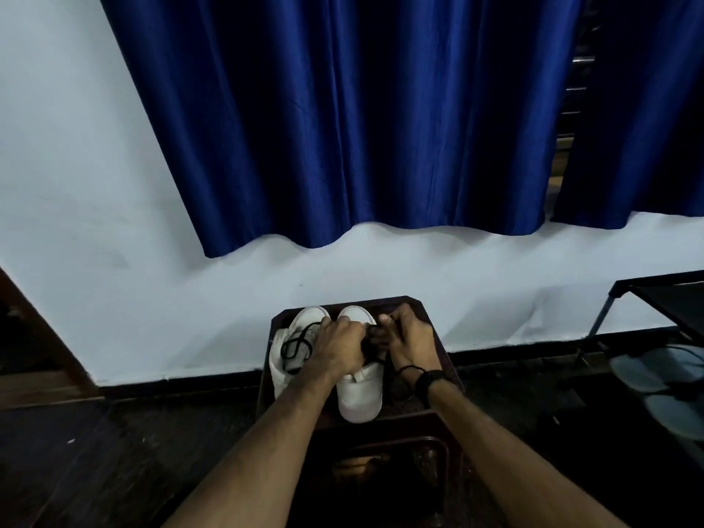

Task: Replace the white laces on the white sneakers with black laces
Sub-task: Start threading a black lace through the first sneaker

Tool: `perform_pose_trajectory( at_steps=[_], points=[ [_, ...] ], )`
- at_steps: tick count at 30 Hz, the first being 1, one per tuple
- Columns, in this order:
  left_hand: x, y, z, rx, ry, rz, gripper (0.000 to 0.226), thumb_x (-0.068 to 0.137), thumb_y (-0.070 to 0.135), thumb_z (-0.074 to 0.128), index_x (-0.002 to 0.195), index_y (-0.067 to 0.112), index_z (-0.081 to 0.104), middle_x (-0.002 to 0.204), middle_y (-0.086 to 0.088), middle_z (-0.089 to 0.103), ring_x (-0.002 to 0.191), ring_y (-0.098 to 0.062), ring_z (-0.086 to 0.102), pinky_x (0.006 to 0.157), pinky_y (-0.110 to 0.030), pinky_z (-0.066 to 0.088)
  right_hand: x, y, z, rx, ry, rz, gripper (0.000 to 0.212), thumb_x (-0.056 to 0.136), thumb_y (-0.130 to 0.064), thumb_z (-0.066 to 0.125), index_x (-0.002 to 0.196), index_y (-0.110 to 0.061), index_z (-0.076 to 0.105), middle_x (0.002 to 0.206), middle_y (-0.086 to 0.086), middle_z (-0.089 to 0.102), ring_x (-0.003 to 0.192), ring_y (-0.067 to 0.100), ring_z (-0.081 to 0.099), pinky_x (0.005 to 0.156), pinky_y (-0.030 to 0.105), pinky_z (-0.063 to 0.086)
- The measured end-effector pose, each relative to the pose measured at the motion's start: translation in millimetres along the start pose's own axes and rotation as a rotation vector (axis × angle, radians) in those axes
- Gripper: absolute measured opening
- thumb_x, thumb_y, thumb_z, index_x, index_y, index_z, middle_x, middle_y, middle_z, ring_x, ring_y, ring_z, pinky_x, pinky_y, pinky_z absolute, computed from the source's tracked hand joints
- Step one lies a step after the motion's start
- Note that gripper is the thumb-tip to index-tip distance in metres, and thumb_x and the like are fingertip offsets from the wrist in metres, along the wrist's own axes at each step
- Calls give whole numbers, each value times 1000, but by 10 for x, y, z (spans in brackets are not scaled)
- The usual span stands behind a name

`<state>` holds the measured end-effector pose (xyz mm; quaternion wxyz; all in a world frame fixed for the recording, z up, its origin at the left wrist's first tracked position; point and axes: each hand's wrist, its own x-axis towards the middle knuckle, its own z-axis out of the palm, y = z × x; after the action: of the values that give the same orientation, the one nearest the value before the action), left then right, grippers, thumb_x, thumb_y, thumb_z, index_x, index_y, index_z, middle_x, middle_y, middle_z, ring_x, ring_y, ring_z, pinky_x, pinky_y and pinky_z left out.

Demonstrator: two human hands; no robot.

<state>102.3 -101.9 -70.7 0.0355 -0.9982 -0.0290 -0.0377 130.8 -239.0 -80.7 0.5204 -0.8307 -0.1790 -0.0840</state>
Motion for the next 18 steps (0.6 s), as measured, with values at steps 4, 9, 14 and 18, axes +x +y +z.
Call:
perform_pose_trajectory(
  at_steps=[4,9,14,18],
  points=[
    [-81,-55,91,-289,246,59,12,92,19,51,102,17,57,109,-3,59,108,-27,53,87,-41,39,-4,51,22,133,-55,73,24,97,-23,55,77,-20,43,74,6,70,68,16,68,64,24,56],
    [-180,-88,270,-530,579,-43,8,102,21,44,94,19,46,88,0,56,79,-26,55,66,-42,43,-65,6,95,467,20,217,23,95,-15,58,77,-13,45,74,15,72,69,23,73,54,30,56],
    [-176,-75,285,-549,582,-82,5,101,22,43,96,22,42,86,0,63,76,-29,59,63,-42,42,-15,36,138,305,25,218,20,88,-20,69,69,-18,62,70,5,72,67,20,72,63,36,60],
    [-163,-70,301,-518,592,-102,6,102,25,39,99,21,42,85,-3,66,75,-34,60,60,-37,34,55,-11,130,145,-38,127,12,85,-30,71,73,-27,73,66,-8,72,65,8,69,68,35,59]
  ],
)
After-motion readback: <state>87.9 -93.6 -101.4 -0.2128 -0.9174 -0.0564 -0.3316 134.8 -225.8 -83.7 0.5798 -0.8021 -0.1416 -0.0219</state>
